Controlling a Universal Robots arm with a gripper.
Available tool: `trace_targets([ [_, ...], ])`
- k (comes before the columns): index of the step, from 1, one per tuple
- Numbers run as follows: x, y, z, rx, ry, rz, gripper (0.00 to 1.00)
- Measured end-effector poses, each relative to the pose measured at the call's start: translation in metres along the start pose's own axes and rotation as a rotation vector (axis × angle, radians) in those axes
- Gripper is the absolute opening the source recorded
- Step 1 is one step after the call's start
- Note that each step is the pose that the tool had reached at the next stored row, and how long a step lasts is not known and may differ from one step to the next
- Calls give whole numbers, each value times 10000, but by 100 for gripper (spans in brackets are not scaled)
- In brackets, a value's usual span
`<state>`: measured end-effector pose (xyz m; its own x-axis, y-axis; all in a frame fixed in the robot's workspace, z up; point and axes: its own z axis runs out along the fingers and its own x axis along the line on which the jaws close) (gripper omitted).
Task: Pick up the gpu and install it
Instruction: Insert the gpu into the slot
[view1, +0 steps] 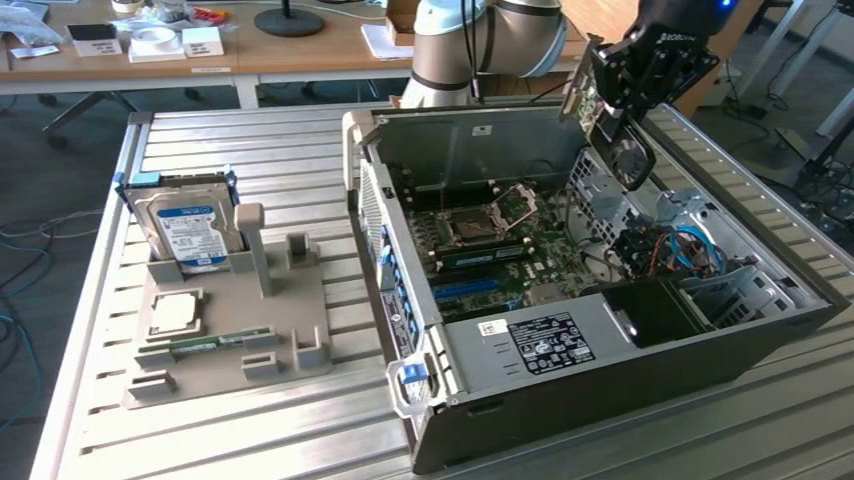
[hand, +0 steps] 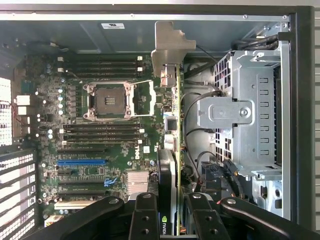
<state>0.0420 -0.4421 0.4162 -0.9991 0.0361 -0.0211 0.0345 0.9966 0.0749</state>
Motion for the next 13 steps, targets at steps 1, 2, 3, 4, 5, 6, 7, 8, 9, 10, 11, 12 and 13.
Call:
trace_targets([
  [1,0,0,0,0,0,-13,26],
  [2,0,0,0,-1,4,-55,26],
  [3,1,0,0,-2,10,-134,26],
  [4,2,0,0,-3,18,-239,26],
  [5,2,0,0,-6,26,-356,26],
  [6,2,0,0,-8,37,-492,26],
  [7,2,0,0,-12,48,-636,26],
  [8,2,0,0,-15,59,-790,26],
  [9,2,0,1,-19,71,-947,26],
  [10,2,0,1,-22,83,-1113,26],
  [11,2,0,1,-25,95,-1265,26],
  [12,2,0,1,-28,106,-1417,26],
  [13,2,0,1,-32,118,-1571,26],
])
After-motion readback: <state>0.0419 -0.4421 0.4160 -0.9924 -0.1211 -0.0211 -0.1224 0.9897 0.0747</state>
